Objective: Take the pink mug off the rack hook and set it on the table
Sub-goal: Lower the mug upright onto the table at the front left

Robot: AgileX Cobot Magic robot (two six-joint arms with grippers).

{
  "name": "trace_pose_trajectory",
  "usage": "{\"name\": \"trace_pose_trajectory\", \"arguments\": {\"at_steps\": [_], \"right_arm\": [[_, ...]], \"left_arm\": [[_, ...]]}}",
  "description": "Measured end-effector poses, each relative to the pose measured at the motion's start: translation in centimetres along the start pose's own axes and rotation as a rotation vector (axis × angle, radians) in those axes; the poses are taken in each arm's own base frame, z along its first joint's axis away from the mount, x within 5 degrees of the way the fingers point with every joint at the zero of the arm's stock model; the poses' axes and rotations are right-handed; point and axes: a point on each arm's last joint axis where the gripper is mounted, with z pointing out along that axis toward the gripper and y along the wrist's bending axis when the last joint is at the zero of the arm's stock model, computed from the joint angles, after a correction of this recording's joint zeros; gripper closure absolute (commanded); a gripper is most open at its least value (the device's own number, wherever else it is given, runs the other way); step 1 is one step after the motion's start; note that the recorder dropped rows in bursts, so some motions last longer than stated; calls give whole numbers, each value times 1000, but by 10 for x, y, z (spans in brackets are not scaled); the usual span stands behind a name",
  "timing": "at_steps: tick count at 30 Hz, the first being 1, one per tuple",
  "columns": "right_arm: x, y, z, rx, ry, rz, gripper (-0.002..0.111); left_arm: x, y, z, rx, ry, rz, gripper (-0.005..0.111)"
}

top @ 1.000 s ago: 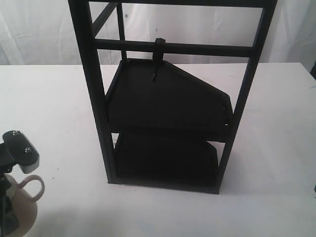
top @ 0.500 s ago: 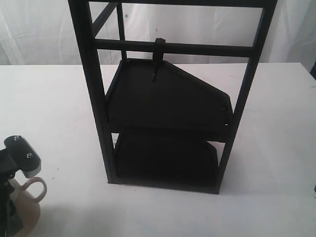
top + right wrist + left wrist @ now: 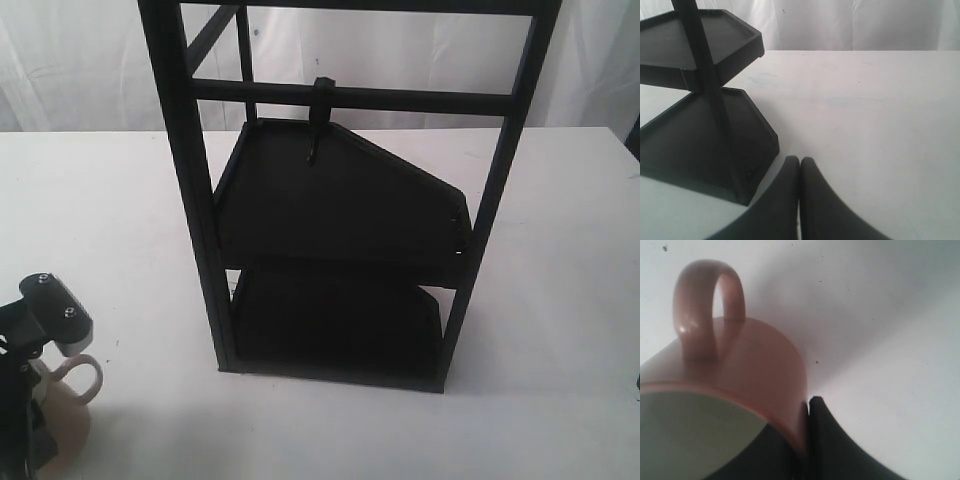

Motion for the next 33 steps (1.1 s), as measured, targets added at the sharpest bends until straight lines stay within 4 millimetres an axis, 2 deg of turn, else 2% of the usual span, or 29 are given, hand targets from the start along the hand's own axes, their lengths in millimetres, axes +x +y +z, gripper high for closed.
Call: {"name": "trace_pose_trajectory", "arguments": {"at_steps": [14, 15, 17, 18, 20, 33], "right_arm": [[0, 0, 0, 0, 0, 0, 108], [0, 0, 0, 0, 0, 0, 108], [0, 0, 0, 0, 0, 0, 108], [0, 0, 0, 0, 0, 0, 108], [0, 0, 0, 0, 0, 0, 108], [0, 0, 0, 0, 0, 0, 108]], "left_arm": [[-6, 3, 7, 6, 10, -7, 105], [-7, 3, 8, 9, 13, -9, 102], [-7, 3, 8, 9, 13, -9, 84], [-7, 3, 8, 9, 13, -9, 69], [-7, 3, 10, 13, 22, -10, 57], [-14, 1, 2, 64, 41, -56, 56]]}}
